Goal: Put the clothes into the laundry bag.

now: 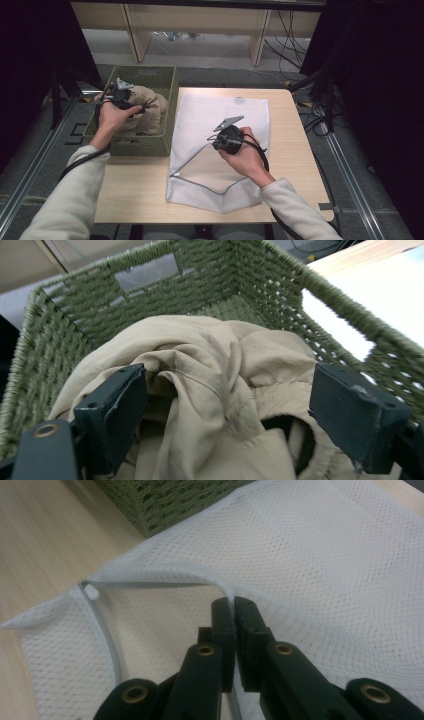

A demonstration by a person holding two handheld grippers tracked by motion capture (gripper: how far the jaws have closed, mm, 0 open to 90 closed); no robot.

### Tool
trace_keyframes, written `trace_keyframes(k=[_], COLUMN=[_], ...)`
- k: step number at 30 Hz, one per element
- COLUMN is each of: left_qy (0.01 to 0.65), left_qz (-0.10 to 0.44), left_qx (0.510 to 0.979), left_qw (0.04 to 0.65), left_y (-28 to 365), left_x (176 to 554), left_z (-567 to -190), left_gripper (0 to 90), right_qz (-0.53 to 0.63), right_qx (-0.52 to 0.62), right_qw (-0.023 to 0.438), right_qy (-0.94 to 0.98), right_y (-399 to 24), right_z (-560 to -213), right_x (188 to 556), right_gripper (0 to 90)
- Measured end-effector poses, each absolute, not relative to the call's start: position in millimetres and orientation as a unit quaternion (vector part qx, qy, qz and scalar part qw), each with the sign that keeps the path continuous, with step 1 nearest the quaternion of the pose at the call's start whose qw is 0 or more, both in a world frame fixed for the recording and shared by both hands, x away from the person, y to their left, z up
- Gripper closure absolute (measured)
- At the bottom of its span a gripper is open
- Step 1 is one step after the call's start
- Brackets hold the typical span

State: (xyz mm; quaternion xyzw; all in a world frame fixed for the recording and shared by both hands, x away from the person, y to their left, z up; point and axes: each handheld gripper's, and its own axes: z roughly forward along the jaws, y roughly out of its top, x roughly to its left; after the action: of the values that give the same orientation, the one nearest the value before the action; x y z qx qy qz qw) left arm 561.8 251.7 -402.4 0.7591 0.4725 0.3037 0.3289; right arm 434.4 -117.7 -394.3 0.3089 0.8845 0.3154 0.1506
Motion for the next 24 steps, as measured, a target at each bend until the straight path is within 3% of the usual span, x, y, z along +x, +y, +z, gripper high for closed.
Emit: trace_keyframes(k=[13,16,24], left_qy=[0.526,0.541,0.557], left_qz=[0.267,0.260,0.243], left_qx=[0.750,0.748,0.757], left_qw=[0.300,0.284,0.241], left_y=[256.6,259.5,264.8], left_x=[592.5,594.2,595.0], left_z=[-430.9,-436.0,-449.9], left_gripper=[17.2,26.0,71.3], right_qz=[0.314,0.309,0.317], right_qx=[0.333,0.352,0.337], right_qw=[0.129,0.117,0.130], right_qy=[0.880,0.876,0.877], right_y=[-120.5,-118.9,-119.5], right_z=[-398.7,-397.8,-399.7], right_x=[437.8,435.7,436.2], right_gripper=[88.9,88.9,88.8])
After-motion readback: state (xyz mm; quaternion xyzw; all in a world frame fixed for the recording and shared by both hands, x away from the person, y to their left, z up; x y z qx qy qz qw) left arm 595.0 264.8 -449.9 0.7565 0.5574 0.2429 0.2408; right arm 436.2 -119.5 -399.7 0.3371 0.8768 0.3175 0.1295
